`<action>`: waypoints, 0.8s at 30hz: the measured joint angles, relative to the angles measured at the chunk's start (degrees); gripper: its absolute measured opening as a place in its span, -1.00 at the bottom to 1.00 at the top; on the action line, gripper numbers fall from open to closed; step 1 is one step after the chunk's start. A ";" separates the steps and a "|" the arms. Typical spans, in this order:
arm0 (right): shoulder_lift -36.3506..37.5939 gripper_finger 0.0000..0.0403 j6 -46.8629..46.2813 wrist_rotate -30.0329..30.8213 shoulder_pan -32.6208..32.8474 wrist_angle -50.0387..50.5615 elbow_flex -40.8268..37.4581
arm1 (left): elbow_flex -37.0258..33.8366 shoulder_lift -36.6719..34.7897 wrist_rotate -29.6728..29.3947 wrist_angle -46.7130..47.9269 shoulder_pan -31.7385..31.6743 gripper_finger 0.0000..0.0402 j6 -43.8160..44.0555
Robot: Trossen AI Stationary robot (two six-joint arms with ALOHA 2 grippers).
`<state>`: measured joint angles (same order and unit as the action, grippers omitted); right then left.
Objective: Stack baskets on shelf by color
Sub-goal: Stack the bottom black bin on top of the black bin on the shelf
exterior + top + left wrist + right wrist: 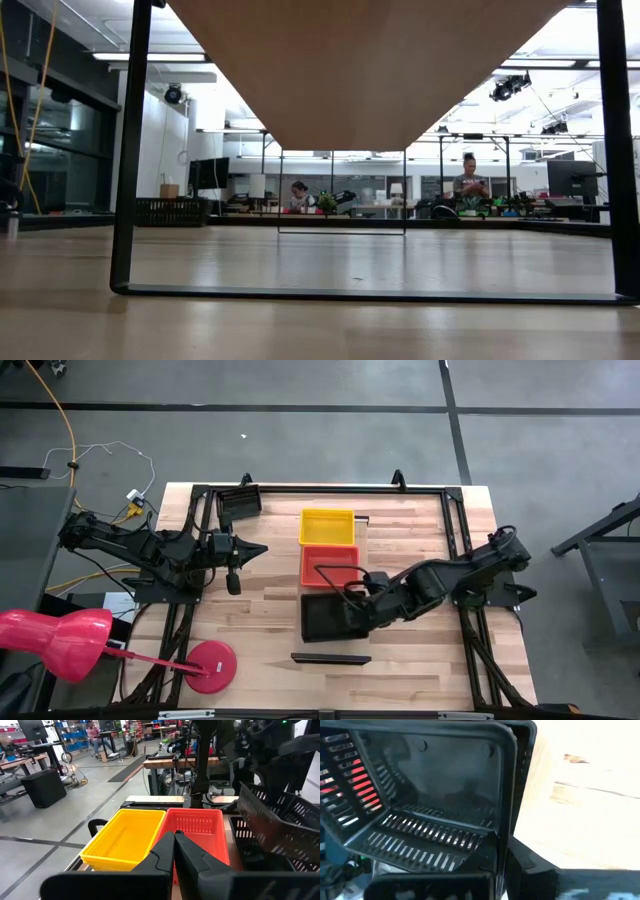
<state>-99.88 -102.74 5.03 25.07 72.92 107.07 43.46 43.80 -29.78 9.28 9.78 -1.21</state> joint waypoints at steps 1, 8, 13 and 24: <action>0.00 -1.00 -0.45 0.30 -0.08 -0.12 -0.16 | 0.00 0.01 0.00 0.00 -0.01 -1.00 0.00; 0.00 -1.00 -1.62 0.31 -0.08 -0.01 -0.29 | 0.00 0.00 0.01 -0.01 -0.01 -1.00 0.12; 0.00 -1.00 -1.73 -1.33 -0.08 -0.01 -0.31 | 0.00 0.01 0.02 0.00 0.00 -1.00 0.20; 0.00 -0.87 -1.30 0.92 -0.10 -0.48 -0.33 | 0.00 0.00 0.03 0.00 -0.01 -1.00 0.98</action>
<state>-99.88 -104.04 5.96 24.97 72.44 106.74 43.46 43.81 -29.75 9.28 9.77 -0.23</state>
